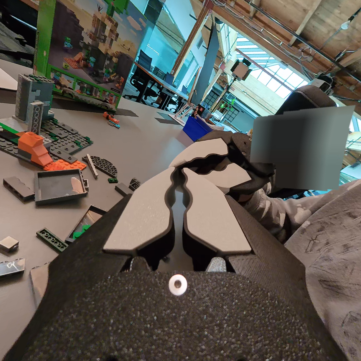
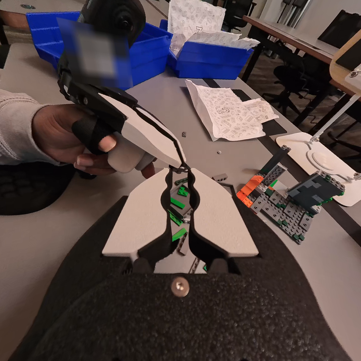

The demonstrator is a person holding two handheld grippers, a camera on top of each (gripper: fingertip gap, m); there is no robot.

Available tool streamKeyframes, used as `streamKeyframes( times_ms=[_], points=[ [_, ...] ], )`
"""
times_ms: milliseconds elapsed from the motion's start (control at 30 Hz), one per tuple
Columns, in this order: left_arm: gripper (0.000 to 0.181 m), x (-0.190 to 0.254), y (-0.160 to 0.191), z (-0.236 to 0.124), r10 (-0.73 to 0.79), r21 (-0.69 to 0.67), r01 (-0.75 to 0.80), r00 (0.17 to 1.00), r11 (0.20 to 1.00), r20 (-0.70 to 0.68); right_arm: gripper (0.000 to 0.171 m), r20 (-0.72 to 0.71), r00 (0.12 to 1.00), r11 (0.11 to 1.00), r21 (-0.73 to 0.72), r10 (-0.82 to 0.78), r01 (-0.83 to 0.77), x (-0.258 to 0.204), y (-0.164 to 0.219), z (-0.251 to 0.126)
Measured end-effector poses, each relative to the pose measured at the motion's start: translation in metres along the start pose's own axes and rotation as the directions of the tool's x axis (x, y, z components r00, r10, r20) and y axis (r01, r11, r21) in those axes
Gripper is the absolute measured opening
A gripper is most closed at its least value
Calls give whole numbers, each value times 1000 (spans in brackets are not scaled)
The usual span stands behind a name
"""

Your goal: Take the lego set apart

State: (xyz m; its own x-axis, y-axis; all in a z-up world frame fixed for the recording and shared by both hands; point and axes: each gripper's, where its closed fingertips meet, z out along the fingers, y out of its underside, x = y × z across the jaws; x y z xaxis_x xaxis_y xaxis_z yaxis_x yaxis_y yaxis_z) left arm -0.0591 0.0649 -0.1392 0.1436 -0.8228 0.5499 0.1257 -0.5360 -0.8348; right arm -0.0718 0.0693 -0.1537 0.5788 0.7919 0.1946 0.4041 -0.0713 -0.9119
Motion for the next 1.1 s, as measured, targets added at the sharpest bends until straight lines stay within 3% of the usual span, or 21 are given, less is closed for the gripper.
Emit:
streamKeyframes(
  times_ms=[267, 300, 533, 633, 1100],
  points=[
    [2, -6, -1, 0, 25, 18, -27, 997, 999, 68, 13, -23, 1000, 1000, -18, 3, -4, 3, 4, 5],
    [1, -7, -6, -2, 23, 47, -27, 997, 999, 77, 0, -41, 999, 1000, -25, -3, 2, 4, 6, 4],
    [2, -16, -17, -12, -35, 94, 28, 997, 995, 72, 0, -35, 999, 1000, 7, 20, -19, 6, 6, 6],
    [2, -15, -14, -10, -96, 95, 92, 995, 991, 32, 19, -34, 999, 1000, 19, 17, -16, 5, 1, 8],
    [2, -13, -9, -6, -162, 79, 162, 987, 984, -9, 12, -39, 999, 1000, 15, -5, 6, 6, -5, 10]
  ],
)
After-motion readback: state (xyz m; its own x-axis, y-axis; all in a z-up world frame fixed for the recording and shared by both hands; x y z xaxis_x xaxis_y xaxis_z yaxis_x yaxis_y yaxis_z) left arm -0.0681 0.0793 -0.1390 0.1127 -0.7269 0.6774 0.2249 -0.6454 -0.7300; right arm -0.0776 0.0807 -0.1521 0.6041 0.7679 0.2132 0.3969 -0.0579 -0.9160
